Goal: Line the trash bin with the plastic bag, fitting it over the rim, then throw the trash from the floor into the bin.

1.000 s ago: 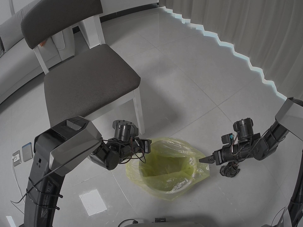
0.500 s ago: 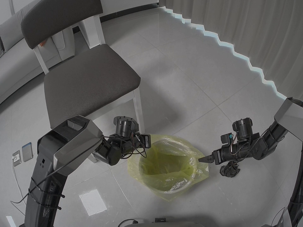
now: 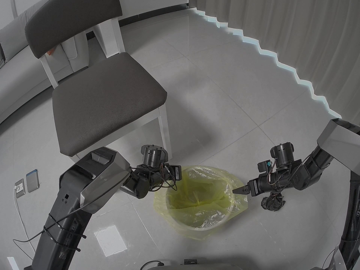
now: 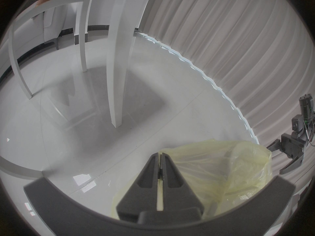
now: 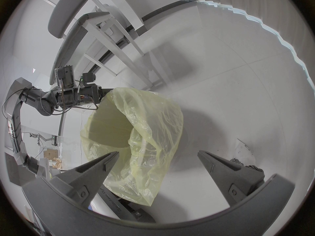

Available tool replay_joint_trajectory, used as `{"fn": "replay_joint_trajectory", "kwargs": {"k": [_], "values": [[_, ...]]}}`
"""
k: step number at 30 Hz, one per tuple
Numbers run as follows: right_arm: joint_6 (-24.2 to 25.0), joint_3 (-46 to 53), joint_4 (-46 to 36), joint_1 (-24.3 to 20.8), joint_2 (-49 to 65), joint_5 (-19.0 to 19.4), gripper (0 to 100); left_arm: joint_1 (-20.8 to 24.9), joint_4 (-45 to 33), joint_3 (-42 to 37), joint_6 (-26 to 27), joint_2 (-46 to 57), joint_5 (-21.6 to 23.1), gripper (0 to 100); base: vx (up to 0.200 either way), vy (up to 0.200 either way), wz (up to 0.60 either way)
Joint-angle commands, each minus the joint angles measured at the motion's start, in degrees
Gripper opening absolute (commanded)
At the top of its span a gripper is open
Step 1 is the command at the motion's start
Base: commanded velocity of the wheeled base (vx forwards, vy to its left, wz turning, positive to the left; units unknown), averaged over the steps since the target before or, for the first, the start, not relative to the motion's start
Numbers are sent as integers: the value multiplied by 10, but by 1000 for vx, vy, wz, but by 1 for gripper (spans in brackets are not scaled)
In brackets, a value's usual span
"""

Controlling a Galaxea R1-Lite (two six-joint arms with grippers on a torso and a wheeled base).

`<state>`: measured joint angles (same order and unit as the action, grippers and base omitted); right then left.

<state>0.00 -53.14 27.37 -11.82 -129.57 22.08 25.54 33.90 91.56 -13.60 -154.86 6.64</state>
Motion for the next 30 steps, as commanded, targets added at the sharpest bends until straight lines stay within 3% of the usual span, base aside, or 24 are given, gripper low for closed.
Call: {"fn": "replay_joint_trajectory", "kwargs": {"k": [1, 22, 23, 30], "values": [[-1, -12, -1, 0, -24, 1, 100, 0, -3, 3, -9, -13, -1, 0, 0, 0, 0], [-25, -21, -4, 32, -49, 1, 100, -1, 3, -12, -25, 7, -3, 0, 0, 0, 0], [-26, -21, -4, 31, -51, 1, 0, -1, 5, -14, -24, 7, -2, 0, 0, 0, 0], [-26, -26, -3, 25, -60, 2, 0, -1, 13, -23, -24, 12, -2, 0, 0, 0, 0]]}}
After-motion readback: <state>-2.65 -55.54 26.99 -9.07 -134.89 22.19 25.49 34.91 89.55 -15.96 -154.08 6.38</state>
